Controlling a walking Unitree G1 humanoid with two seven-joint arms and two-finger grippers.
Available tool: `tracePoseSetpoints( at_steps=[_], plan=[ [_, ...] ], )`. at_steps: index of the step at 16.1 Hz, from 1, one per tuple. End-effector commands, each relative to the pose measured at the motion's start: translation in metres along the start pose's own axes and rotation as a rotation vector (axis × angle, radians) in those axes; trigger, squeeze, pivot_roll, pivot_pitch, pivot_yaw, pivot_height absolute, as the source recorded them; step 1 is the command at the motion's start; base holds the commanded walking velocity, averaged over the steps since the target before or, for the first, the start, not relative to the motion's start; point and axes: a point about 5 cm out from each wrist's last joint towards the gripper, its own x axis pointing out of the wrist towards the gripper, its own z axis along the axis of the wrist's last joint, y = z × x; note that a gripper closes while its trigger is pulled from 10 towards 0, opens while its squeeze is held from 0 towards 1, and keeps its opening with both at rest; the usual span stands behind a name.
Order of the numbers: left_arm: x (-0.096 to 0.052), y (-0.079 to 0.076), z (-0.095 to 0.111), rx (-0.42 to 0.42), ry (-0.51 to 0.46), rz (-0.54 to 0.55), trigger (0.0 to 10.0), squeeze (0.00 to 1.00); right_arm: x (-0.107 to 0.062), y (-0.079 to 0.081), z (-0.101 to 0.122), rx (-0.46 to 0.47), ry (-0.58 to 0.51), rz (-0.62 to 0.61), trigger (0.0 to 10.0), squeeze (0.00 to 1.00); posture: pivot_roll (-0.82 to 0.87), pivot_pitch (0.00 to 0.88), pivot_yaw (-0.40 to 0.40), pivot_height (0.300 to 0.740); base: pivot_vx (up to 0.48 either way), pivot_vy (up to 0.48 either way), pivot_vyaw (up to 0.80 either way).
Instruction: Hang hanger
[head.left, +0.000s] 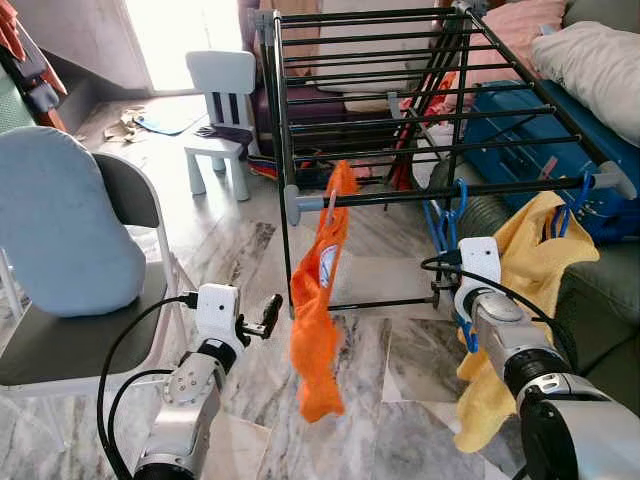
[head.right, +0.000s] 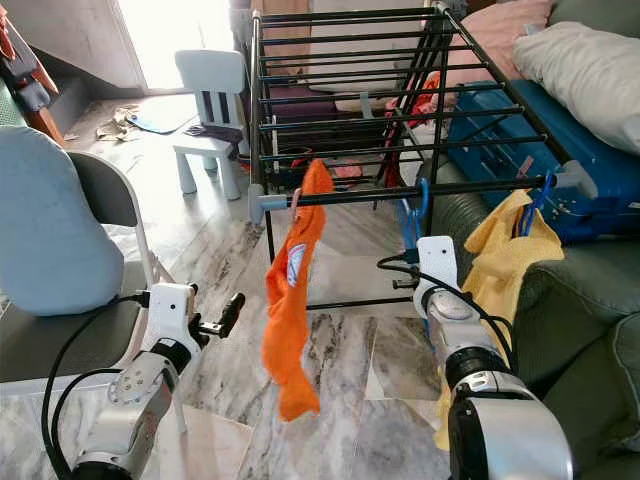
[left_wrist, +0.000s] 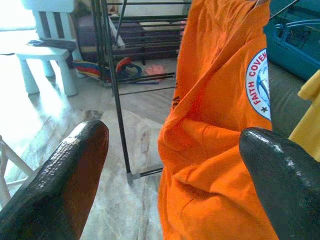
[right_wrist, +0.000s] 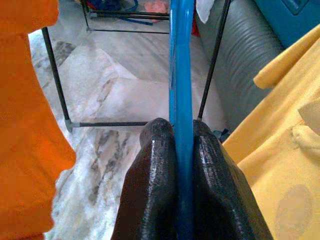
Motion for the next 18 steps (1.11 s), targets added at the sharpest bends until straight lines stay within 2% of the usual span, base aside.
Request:
tracePoseSetpoints(
  at_steps=[1,6,7,8,9,10,12,13,14,18],
  plan=[
    [0.002,0.001,0.000,0.011,0.014,0.001,10.0,0.00,0.001,0.000,0.004,0.009,-0.005,-0.008,0.0,0.00,-0.09,0.000,0.017,0.740,0.000,0.000,0.00],
    [0.003,-0.001,-0.001,0.008,0.014,-0.002,10.0,0.00,0.001,0.002,0.007,-0.008,-0.021,0.001,0.0,0.00,-0.09,0.000,0.015,0.740,0.000,0.000,0.00],
    [0.003,-0.002,-0.001,0.007,0.013,-0.003,10.0,0.00,0.002,0.007,0.011,-0.019,-0.051,0.039,0.0,0.00,-0.10,0.000,0.016,0.740,0.000,0.000,0.00],
    [0.003,-0.002,-0.001,0.006,0.013,-0.003,10.0,0.00,0.002,0.010,0.013,-0.031,-0.060,0.059,0.7,0.00,-0.10,0.000,0.016,0.740,0.000,0.000,0.00],
    [0.003,-0.002,-0.001,0.006,0.014,-0.003,10.0,0.00,0.002,0.011,0.012,-0.071,-0.058,0.064,3.6,0.00,-0.10,0.000,0.015,0.740,0.000,0.000,0.00],
    [0.003,-0.002,-0.001,0.005,0.015,-0.002,10.0,0.00,0.001,0.011,0.010,-0.092,-0.052,0.056,10.0,0.00,-0.10,0.000,0.015,0.740,0.000,0.000,0.00],
    [0.003,-0.003,-0.001,0.005,0.017,-0.001,10.0,0.00,0.001,0.007,0.007,-0.084,-0.036,0.030,10.0,0.00,-0.10,0.000,0.015,0.740,0.000,0.000,0.00],
    [0.003,-0.003,-0.002,0.004,0.018,0.000,10.0,0.00,0.001,0.006,0.005,-0.078,-0.032,0.022,10.0,0.15,-0.10,0.000,0.015,0.740,0.000,0.000,0.00],
    [0.003,-0.003,-0.002,0.004,0.021,0.000,10.0,0.00,0.000,0.005,0.004,-0.068,-0.030,0.025,10.0,1.00,-0.10,0.000,0.016,0.740,0.000,0.000,0.00],
    [0.005,-0.003,-0.002,0.004,0.025,-0.001,10.0,0.00,0.000,0.001,0.005,-0.080,-0.028,-0.006,10.0,1.00,-0.10,0.000,0.017,0.740,0.000,0.000,0.00]
  ],
)
